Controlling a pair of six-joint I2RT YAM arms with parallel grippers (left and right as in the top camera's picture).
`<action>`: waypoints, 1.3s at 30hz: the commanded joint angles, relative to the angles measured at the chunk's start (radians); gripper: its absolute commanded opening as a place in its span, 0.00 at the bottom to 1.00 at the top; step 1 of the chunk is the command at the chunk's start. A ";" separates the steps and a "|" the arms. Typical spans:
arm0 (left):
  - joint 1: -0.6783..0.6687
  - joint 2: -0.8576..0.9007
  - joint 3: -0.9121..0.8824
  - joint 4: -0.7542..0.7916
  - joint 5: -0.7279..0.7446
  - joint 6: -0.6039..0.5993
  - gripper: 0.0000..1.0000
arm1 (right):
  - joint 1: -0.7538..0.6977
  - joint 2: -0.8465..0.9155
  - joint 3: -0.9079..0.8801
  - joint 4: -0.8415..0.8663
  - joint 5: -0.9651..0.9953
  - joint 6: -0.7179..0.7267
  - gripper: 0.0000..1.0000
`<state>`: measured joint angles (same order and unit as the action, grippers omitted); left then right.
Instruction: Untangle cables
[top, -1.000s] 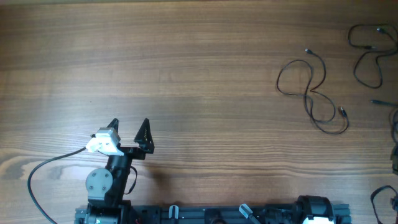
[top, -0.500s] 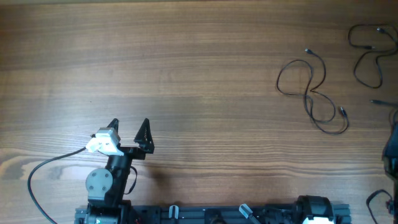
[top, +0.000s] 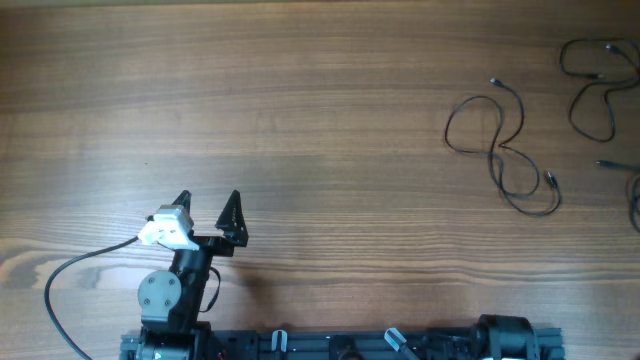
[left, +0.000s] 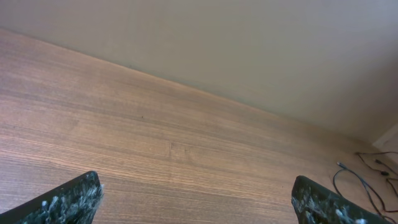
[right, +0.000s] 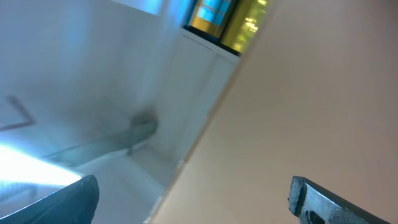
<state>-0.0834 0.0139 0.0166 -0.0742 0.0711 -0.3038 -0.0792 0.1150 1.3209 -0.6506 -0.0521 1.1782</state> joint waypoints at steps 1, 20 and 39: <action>-0.004 -0.006 -0.010 0.002 -0.017 0.008 1.00 | 0.000 -0.112 -0.050 -0.022 0.011 0.000 1.00; -0.004 -0.006 -0.010 0.003 -0.017 0.008 1.00 | 0.003 -0.109 -0.207 0.005 0.079 -0.157 1.00; -0.004 -0.006 -0.010 0.002 -0.017 0.008 1.00 | 0.003 -0.108 -0.511 0.080 0.061 -0.733 1.00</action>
<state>-0.0834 0.0139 0.0166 -0.0742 0.0711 -0.3038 -0.0788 0.0120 0.8539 -0.5350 -0.0078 0.5259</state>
